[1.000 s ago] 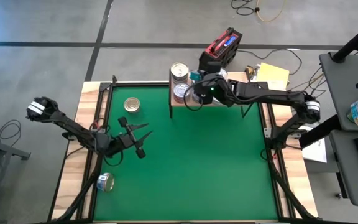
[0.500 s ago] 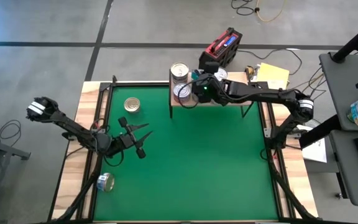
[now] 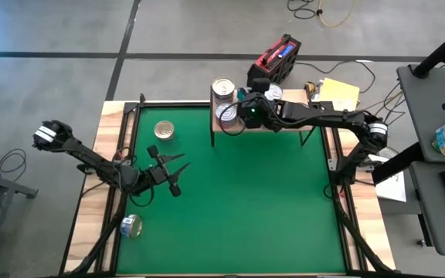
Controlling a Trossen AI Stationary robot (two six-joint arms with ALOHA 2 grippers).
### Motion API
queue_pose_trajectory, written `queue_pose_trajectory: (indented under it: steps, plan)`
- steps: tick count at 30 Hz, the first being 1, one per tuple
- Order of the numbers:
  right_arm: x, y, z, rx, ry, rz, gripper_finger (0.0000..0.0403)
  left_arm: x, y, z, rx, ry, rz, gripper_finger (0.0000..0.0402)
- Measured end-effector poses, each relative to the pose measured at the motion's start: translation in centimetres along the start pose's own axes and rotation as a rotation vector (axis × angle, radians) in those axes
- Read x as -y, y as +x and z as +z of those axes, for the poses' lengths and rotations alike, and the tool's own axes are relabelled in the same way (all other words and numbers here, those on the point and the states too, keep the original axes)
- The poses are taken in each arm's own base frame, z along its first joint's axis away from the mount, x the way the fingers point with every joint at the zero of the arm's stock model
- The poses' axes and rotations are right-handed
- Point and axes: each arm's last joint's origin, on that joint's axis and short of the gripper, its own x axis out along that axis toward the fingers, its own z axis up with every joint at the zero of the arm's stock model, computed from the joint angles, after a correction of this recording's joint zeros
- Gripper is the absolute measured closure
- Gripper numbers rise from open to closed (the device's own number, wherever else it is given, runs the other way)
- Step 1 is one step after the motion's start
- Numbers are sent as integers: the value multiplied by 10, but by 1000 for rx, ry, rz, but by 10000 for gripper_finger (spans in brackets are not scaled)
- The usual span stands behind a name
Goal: Stack canned seafood by type on shelf
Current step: Stack the green/blue tuna can on top of the other green/blue tuna can on the shelf
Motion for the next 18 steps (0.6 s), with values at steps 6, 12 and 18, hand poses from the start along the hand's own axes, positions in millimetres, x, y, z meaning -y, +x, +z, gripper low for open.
queue_pose_trajectory:
  steps: [6, 12, 18]
  plan:
    - [0, 0, 0, 0, 0, 0, 266, 0, 0, 0, 0, 0, 0, 267]
    - [0, 0, -1, -5, -11, 2, 266, 0, 0, 0, 0, 0, 0, 267]
    - [1, 1, -2, -9, -9, 1, 266, 0, 0, 0, 0, 0, 0, 267]
